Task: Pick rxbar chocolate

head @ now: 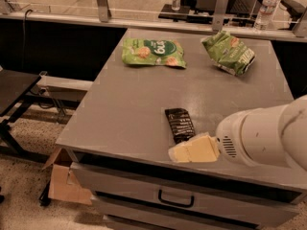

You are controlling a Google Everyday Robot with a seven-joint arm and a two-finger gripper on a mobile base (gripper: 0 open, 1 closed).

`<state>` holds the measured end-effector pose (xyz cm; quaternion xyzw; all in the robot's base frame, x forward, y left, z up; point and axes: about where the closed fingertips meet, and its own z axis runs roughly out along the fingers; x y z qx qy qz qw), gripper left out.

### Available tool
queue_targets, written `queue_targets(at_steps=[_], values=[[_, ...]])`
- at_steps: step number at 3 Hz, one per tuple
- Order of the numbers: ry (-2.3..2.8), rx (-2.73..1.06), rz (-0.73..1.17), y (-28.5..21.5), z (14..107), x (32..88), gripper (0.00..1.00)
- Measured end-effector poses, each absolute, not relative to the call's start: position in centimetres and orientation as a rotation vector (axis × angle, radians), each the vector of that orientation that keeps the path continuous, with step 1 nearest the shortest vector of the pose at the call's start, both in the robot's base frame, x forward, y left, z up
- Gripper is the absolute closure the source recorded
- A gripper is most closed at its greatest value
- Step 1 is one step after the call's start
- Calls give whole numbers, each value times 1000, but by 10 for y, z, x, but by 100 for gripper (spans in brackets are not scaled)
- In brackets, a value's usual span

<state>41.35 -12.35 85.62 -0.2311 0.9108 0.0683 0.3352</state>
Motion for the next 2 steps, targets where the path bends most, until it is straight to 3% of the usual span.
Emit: queue_targets(at_steps=[2], values=[[2309,-630,247,-102,838,411,0]])
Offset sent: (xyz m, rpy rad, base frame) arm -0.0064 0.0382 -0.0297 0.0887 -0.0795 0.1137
